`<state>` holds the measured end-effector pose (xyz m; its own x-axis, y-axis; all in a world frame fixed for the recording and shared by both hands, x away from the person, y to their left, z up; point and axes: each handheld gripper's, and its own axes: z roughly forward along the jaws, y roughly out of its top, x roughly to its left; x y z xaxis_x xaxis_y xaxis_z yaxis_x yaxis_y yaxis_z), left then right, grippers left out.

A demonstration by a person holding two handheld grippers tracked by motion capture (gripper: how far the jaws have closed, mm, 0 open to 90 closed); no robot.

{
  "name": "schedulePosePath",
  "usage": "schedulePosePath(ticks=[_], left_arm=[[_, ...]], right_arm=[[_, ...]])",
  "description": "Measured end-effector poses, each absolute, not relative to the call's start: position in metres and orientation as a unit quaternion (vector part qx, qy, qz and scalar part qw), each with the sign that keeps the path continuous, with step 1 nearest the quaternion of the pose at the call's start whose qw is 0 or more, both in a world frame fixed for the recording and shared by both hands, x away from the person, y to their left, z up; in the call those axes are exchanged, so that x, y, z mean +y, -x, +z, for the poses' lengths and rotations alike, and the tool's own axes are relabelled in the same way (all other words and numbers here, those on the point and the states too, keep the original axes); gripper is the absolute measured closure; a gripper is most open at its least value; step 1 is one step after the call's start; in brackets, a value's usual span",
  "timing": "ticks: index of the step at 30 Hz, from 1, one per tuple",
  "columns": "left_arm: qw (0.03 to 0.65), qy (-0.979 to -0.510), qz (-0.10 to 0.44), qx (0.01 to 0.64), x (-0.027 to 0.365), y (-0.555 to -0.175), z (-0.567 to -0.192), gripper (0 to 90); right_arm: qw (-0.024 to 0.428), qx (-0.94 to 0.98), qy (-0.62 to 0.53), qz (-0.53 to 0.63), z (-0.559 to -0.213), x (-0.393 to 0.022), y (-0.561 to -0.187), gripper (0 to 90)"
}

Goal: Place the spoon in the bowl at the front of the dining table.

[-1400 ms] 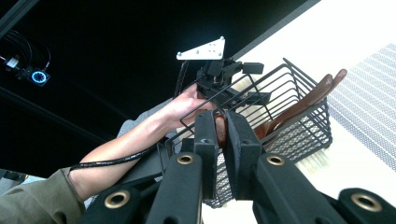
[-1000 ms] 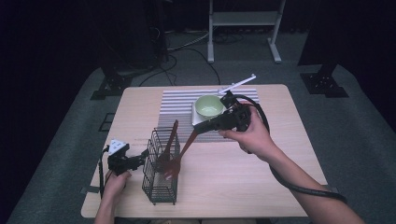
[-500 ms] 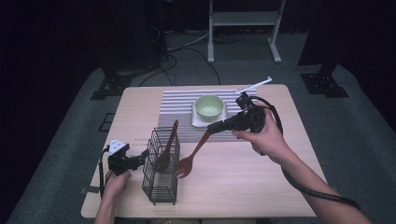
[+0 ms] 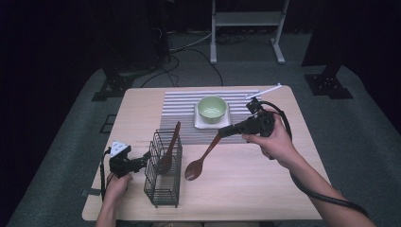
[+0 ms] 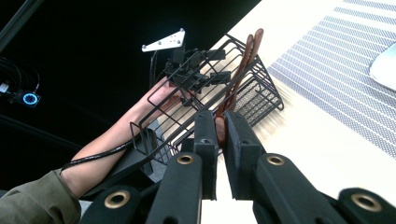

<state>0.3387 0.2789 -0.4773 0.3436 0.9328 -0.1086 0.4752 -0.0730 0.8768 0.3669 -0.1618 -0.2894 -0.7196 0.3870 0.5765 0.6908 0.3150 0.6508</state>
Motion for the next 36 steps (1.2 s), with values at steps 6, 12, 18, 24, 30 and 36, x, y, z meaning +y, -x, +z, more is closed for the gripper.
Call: schedulePosePath(ticks=[6, 12, 18, 24, 30, 36], left_arm=[[0.447, -0.687, 0.255, 0.513, 0.279, -0.339, -0.477, 8.1], [0.447, -0.687, 0.255, 0.513, 0.279, -0.339, -0.477, 8.1], [0.446, -0.688, 0.255, 0.512, 0.279, -0.338, -0.477, 8.1], [0.447, -0.687, 0.255, 0.513, 0.279, -0.338, -0.477, 8.0], [0.447, -0.687, 0.255, 0.513, 0.279, -0.338, -0.477, 8.1], [0.447, -0.687, 0.255, 0.513, 0.278, -0.338, -0.477, 8.1]], right_arm=[[0.162, -0.793, 0.346, -0.474, -0.297, -0.167, -0.369, 83.1], [0.165, -0.79, 0.356, -0.471, -0.306, -0.173, -0.371, 83.1], [0.17, -0.786, 0.368, -0.467, -0.318, -0.177, -0.374, 83.1], [0.174, -0.783, 0.375, -0.464, -0.327, -0.181, -0.376, 83.1], [0.175, -0.779, 0.385, -0.464, -0.334, -0.188, -0.378, 83.1], [0.174, -0.773, 0.399, -0.461, -0.341, -0.196, -0.382, 83.1]])
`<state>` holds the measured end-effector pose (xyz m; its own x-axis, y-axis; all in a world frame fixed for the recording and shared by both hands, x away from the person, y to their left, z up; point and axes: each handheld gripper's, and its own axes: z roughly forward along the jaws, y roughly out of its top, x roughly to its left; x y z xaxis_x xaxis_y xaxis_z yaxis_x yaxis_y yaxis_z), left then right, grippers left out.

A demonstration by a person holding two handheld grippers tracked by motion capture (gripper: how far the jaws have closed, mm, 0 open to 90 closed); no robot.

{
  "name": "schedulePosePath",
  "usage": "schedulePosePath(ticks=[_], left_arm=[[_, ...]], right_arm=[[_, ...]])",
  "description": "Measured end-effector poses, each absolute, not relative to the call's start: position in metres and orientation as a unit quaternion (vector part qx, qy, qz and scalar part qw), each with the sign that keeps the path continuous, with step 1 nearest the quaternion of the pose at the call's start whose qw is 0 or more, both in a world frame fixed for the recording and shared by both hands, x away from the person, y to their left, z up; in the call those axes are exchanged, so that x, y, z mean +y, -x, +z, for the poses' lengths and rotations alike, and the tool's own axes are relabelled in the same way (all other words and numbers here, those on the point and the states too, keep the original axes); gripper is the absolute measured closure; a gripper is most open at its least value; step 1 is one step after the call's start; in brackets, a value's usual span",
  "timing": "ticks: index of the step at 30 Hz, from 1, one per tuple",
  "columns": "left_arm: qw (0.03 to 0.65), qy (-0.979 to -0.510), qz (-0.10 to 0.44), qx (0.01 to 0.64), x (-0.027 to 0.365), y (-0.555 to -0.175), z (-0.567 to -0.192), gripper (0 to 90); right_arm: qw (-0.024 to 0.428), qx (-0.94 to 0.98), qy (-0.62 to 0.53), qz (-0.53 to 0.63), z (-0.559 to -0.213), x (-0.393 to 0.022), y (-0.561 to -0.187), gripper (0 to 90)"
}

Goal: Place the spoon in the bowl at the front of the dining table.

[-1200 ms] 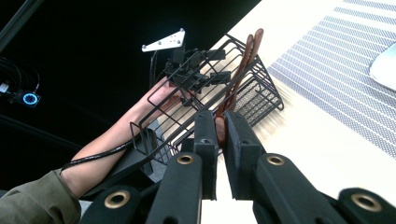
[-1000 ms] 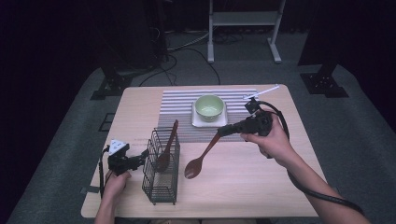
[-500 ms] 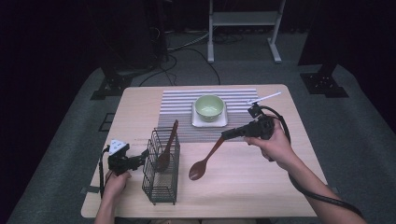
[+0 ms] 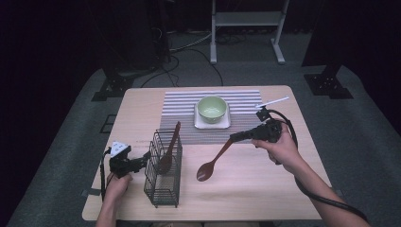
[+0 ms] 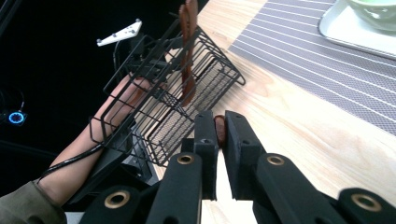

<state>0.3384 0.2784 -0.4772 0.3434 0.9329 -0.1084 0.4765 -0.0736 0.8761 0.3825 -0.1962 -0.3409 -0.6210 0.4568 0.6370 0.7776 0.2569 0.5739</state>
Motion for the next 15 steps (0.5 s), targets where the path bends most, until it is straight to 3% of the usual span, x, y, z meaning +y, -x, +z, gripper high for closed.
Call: schedulePosePath(ticks=[15], left_arm=[[0.448, -0.686, 0.255, 0.513, 0.279, -0.338, -0.477, 8.0]], right_arm=[[0.17, -0.758, 0.43, -0.46, -0.356, -0.212, -0.394, 83.1]])
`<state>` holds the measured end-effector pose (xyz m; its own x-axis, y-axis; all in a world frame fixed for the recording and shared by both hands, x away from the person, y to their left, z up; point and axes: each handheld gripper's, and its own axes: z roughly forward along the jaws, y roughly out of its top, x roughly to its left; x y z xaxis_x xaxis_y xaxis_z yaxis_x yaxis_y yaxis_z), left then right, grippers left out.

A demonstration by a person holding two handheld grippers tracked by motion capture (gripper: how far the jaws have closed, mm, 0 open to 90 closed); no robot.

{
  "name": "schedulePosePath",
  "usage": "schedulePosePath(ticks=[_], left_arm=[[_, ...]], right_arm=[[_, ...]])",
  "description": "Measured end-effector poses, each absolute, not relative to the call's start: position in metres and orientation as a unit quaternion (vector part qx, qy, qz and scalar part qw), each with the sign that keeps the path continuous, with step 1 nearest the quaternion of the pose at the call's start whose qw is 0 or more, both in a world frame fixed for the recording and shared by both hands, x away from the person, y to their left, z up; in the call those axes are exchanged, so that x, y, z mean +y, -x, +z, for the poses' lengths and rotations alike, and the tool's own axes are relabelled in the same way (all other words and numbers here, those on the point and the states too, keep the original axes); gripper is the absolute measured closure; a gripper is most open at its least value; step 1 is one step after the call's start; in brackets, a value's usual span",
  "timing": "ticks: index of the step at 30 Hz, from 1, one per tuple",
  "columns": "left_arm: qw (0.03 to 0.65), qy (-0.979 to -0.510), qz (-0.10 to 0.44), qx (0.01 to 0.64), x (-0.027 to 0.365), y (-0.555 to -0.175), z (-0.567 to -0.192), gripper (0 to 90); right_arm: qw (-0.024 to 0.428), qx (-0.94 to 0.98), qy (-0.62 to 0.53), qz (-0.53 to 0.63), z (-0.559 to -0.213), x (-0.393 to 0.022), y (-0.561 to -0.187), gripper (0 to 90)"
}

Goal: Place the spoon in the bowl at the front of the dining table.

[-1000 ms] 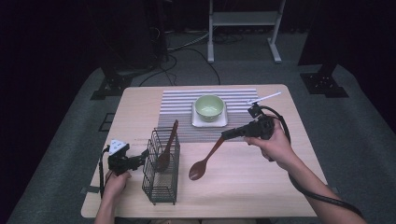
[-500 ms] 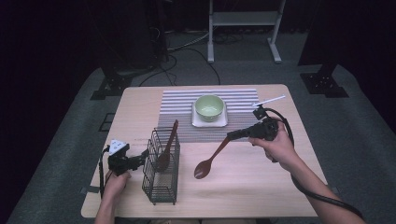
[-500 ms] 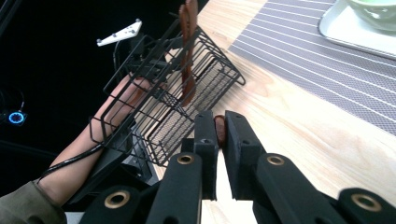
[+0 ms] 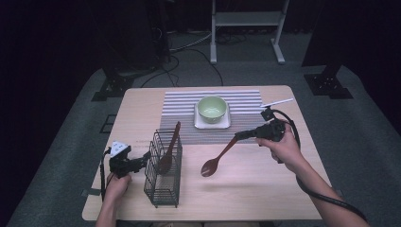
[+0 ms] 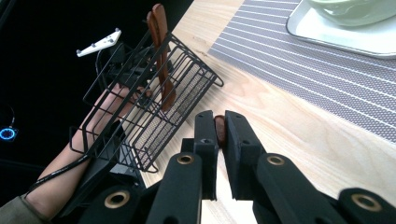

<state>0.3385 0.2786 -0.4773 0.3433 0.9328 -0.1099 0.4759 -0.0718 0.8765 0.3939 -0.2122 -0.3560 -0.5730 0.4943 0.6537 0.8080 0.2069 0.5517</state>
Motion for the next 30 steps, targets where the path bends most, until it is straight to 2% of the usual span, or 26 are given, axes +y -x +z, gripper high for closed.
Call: schedulePosePath(ticks=[30], left_arm=[[0.448, -0.685, 0.254, 0.514, 0.279, -0.339, -0.477, 8.1]], right_arm=[[0.159, -0.744, 0.454, -0.463, -0.362, -0.223, -0.408, 83.1]])
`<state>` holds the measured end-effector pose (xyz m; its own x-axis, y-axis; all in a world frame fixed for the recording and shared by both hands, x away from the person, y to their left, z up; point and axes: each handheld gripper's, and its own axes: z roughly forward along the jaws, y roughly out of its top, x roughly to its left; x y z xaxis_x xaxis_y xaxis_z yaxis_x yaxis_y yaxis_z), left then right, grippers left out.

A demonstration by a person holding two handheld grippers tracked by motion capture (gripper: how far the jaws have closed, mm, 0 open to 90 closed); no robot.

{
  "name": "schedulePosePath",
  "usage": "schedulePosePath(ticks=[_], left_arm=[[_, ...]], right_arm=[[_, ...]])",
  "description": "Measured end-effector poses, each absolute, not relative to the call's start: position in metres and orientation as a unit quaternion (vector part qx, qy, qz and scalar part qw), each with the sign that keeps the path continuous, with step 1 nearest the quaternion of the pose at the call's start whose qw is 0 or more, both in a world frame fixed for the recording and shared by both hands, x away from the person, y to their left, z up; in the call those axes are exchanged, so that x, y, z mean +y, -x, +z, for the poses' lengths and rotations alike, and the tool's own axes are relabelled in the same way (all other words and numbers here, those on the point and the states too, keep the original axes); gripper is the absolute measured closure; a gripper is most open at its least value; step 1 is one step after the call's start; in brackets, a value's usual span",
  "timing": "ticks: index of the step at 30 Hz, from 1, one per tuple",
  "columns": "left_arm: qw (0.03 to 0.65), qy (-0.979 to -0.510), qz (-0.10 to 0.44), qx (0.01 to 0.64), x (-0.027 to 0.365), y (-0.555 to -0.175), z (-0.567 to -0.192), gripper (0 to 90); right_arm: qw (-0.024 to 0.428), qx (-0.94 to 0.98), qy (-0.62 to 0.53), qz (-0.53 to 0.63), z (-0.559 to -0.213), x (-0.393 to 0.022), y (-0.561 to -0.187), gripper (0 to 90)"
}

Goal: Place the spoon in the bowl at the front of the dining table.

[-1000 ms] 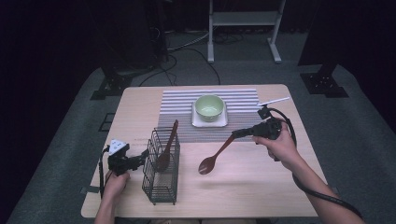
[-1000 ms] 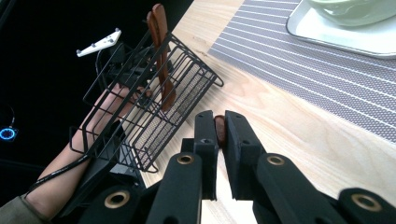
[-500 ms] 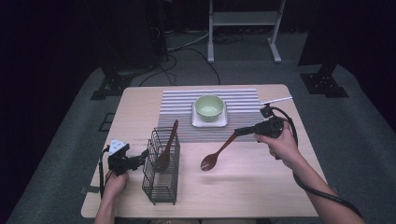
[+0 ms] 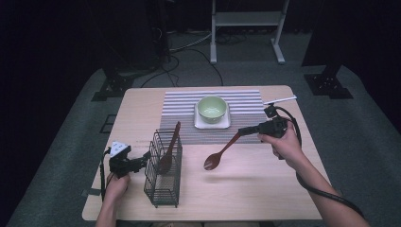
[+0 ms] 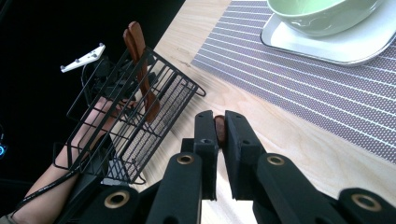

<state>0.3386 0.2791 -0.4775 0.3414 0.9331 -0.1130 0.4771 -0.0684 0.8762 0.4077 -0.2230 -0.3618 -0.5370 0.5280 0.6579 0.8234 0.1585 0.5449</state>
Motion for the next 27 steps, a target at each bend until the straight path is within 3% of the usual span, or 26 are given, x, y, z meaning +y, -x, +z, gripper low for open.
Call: schedulePosePath(ticks=[27], left_arm=[[0.448, -0.685, 0.254, 0.515, 0.279, -0.339, -0.477, 8.1]], right_arm=[[0.148, -0.737, 0.468, -0.464, -0.361, -0.224, -0.423, 83.0]])
